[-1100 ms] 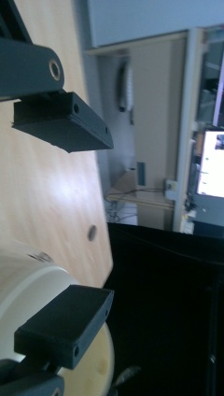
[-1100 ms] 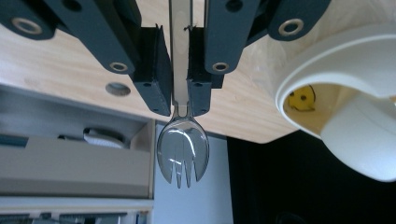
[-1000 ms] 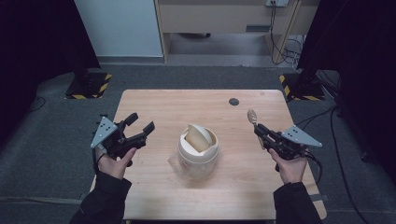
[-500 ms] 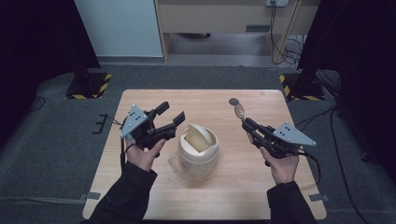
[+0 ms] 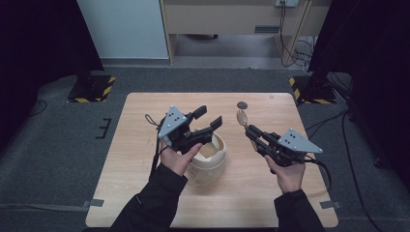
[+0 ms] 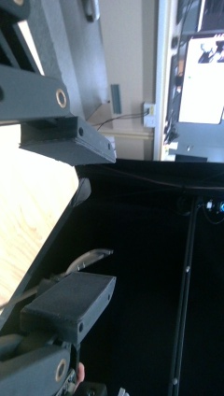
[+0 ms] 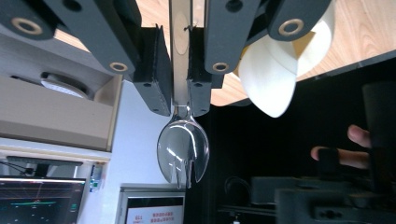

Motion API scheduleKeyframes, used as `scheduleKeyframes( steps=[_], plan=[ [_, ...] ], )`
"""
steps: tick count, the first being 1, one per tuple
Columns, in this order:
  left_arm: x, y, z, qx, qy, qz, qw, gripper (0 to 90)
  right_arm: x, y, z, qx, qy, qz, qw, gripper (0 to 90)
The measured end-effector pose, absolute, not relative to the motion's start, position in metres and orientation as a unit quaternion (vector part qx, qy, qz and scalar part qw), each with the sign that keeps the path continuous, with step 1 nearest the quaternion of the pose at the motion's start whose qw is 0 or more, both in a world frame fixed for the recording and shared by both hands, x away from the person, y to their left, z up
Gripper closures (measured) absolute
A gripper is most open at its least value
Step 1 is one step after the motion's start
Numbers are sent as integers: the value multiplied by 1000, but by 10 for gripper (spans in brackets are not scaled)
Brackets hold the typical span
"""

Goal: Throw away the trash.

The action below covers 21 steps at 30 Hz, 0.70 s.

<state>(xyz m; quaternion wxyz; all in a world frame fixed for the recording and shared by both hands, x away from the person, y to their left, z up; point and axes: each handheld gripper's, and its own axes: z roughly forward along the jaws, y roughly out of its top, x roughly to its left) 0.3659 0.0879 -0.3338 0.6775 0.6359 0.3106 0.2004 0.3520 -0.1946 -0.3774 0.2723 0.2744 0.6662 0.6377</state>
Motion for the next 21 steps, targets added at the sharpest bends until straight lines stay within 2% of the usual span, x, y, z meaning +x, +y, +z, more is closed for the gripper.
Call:
scheduleKeyframes(
  steps=[10,21],
  plan=[
    [369,58,-339,648,318,182,668,402,349,-188,-377,259,671,643,264,801],
    [368,46,-344,651,330,162,665,574,348,-184,-377,247,674,648,256,800]
  ],
)
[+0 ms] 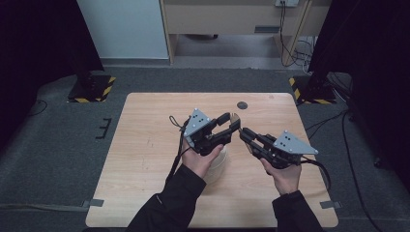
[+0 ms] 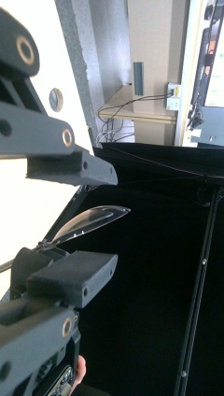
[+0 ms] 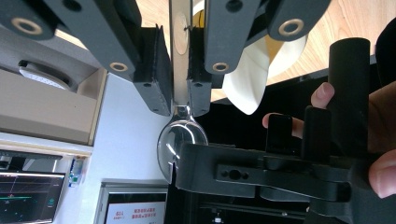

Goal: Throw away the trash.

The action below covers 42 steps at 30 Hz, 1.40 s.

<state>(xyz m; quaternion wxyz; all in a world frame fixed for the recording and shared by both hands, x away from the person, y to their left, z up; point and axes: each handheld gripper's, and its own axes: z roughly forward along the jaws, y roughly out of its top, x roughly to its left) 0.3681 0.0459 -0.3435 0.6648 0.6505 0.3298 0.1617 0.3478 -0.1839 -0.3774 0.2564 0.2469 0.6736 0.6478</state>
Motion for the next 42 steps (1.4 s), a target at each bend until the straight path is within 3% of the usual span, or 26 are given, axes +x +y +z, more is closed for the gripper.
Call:
scheduleKeyframes(
  steps=[7,13,23,29,42],
  plan=[
    [368,45,-343,657,335,138,662,748,348,-183,-378,243,676,649,251,801],
    [368,45,-343,656,330,128,667,837,348,-182,-379,242,679,647,249,803],
    [369,50,-339,656,321,131,670,849,348,-183,-377,241,672,655,246,785],
    [372,68,-329,656,315,168,665,849,349,-200,-371,259,652,664,257,739],
    [382,84,-330,683,300,230,624,848,361,-218,-399,304,670,623,266,699]
  ],
)
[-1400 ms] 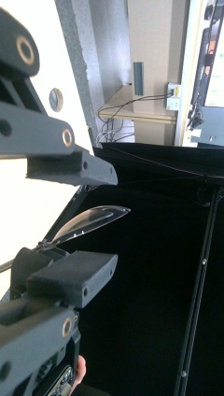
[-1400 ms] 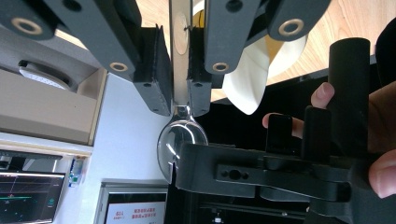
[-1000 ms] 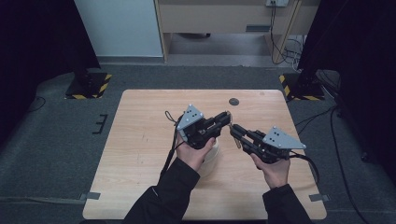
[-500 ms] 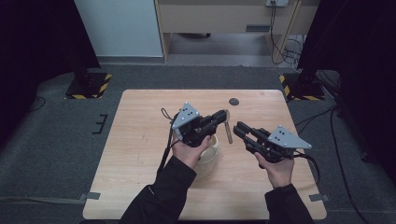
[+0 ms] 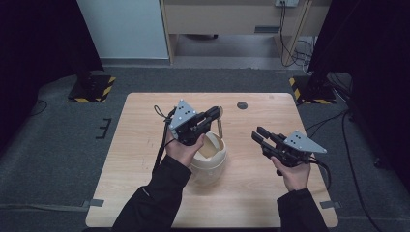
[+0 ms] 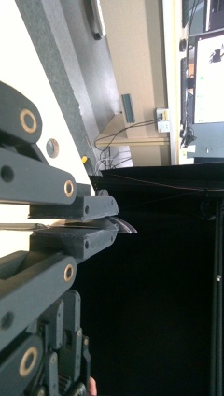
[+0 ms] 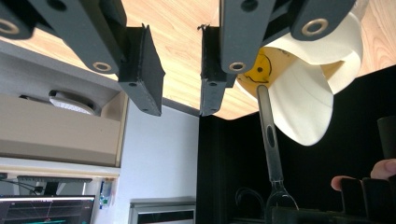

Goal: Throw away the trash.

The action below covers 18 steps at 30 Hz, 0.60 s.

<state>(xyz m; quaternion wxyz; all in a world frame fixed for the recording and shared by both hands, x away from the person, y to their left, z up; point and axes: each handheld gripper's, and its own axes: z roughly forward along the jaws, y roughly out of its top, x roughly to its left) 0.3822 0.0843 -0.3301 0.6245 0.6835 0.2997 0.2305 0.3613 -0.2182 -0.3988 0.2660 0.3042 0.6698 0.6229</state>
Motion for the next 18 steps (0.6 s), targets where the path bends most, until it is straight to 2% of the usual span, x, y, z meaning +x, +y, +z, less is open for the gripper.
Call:
scheduleKeyframes(
  steps=[9,14,18],
  plan=[
    [387,83,-349,702,300,220,607,840,363,-222,-404,311,672,616,268,690],
    [387,88,-355,701,307,214,607,764,363,-223,-404,314,672,614,268,685],
    [383,96,-353,694,310,214,613,739,364,-226,-404,317,672,611,272,680]
  ],
)
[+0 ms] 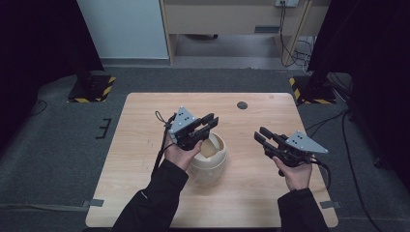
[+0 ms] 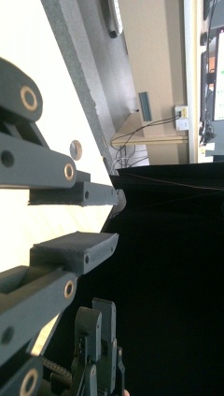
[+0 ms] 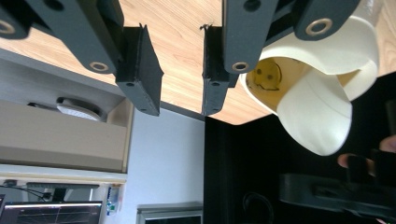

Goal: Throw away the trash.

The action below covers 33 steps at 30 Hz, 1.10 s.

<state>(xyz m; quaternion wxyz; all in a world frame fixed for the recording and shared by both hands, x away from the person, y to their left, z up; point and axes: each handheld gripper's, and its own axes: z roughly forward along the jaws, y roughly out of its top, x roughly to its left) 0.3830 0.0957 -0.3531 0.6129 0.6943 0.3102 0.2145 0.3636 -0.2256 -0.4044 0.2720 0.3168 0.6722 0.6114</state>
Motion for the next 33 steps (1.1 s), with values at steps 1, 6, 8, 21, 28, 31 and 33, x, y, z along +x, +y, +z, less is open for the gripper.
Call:
scheduleKeyframes(
  steps=[1,6,8,21,28,31,33],
  plan=[
    [381,99,-352,693,310,216,614,728,364,-226,-405,318,673,609,273,676],
    [371,126,-351,687,315,224,615,680,365,-232,-409,333,675,597,278,635],
    [365,139,-353,688,316,231,611,659,366,-236,-413,343,675,591,279,605],
    [336,224,-424,724,385,230,525,545,377,-251,-443,407,686,542,266,364],
    [334,261,-475,749,434,206,457,407,383,-259,-457,438,694,514,251,254],
    [338,273,-487,754,451,200,434,348,385,-265,-465,452,698,499,245,226],
    [342,279,-494,762,456,204,412,282,387,-269,-471,460,703,486,241,215]
  ],
)
